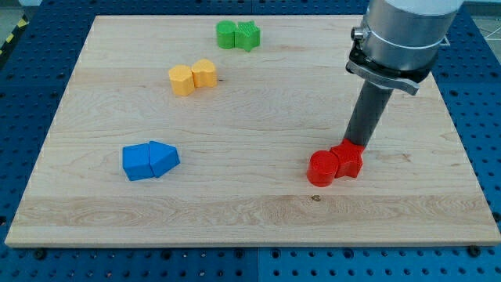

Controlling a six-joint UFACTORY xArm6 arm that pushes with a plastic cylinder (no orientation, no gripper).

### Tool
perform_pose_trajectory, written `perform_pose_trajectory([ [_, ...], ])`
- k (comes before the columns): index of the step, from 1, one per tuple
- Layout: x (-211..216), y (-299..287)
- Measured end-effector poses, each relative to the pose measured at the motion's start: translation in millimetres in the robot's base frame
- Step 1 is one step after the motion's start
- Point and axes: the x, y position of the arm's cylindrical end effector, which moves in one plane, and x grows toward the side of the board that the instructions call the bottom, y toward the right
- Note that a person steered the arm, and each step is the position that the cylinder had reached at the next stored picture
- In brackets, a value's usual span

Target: Push the blue cube along with the blue triangle right and up

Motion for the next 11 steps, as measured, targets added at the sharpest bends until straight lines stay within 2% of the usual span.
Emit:
perform_pose_trajectory([
  [1,-19.2,-41.0],
  [2,-23.8,-112.3],
  [4,-23.8,-304.2],
  [5,-16.8,-382.8],
  [6,14.6,-417.6],
  [8,49.5,-323.7],
  [10,50.7,-172.0],
  [11,51.4,-153.1],
])
